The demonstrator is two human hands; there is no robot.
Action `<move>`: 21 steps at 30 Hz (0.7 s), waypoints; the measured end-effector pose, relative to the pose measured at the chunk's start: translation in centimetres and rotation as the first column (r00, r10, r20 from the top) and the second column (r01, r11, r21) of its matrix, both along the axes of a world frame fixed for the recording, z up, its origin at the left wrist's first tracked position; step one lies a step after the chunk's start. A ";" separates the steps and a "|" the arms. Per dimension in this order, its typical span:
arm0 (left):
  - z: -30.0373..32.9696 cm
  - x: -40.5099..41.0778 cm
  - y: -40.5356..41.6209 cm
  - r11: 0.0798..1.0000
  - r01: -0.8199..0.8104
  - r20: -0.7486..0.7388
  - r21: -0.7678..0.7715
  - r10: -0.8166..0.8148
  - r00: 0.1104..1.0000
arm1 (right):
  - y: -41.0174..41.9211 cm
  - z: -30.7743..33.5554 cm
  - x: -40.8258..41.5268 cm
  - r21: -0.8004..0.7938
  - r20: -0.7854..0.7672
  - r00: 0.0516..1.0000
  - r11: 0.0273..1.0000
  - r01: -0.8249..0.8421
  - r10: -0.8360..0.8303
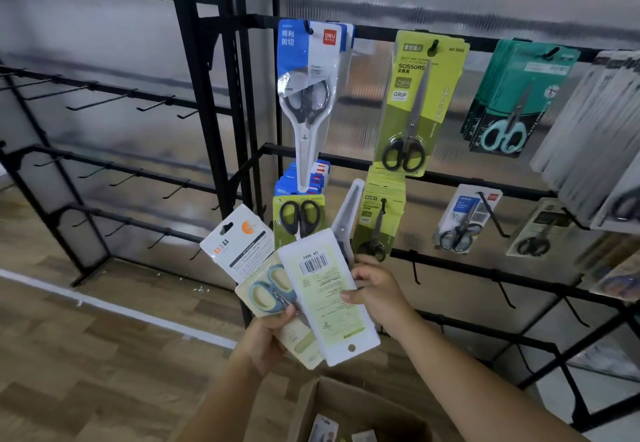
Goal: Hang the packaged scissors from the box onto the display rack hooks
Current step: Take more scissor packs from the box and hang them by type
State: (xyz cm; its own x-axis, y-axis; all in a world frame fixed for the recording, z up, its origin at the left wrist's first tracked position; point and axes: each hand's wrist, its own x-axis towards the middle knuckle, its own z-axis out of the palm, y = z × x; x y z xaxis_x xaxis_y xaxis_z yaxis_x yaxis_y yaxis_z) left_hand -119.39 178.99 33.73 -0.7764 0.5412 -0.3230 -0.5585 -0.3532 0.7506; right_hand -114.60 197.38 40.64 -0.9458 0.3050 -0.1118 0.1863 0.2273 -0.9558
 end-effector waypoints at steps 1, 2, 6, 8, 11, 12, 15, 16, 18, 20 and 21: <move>-0.1 0.1 -0.3 1.000 0.012 0.004 -0.022 -0.012 1.000 | 0.2 0.0 0.1 -0.048 0.005 1.000 0.999 0.009 -0.009; -0.3 0.2 -0.6 0.999 0.026 0.010 -0.048 -0.025 1.000 | 0.4 0.0 0.3 -0.093 0.020 1.000 0.995 0.019 -0.017; -1.2 0.5 -1.7 0.984 0.091 0.020 -0.154 -0.089 0.996 | 0.5 -0.3 1.0 -0.093 0.079 0.996 0.995 0.047 -0.040; -1.3 0.5 -2.1 0.974 0.143 0.023 -0.178 -0.141 0.990 | 0.2 -0.4 1.2 -0.049 0.085 0.996 0.998 0.037 -0.033; -1.2 0.2 -2.5 0.966 0.207 0.007 -0.155 -0.209 0.978 | 0.0 0.1 1.1 0.034 0.076 0.997 0.999 0.003 -0.006; -1.0 0.0 -2.4 0.963 0.227 -0.009 -0.148 -0.231 0.973 | -0.1 0.4 1.0 0.055 0.068 0.998 0.998 -0.019 0.015; 0.5 -0.3 -1.8 0.960 0.252 -0.076 -0.125 -0.262 0.962 | -0.7 1.4 0.6 0.075 0.044 0.995 0.993 -0.088 0.085; 1.0 -0.4 -1.5 0.964 0.239 -0.098 -0.117 -0.251 0.963 | -1.0 1.7 0.5 0.091 0.035 0.994 0.990 -0.107 0.105; 2.0 -0.4 -1.2 0.976 0.194 -0.139 -0.096 -0.206 0.969 | -1.4 2.3 0.2 0.105 0.012 0.993 0.988 -0.115 0.115; 2.7 -0.5 -0.9 0.986 0.140 -0.174 -0.093 -0.154 0.973 | -1.6 2.9 -0.1 0.065 -0.016 0.996 0.994 -0.087 0.088; 2.9 -0.5 -0.8 0.989 0.110 -0.181 -0.097 -0.126 0.975 | -1.5 3.2 -0.1 0.045 -0.026 0.997 0.997 -0.068 0.069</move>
State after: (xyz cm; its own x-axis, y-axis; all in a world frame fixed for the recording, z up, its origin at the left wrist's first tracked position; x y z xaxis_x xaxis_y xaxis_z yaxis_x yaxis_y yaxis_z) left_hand -119.86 178.19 36.67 -0.7595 0.6093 -0.2279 -0.4398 -0.2228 0.8700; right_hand -114.73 195.88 43.79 -0.9672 0.2431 -0.0735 0.1427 0.2810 -0.9491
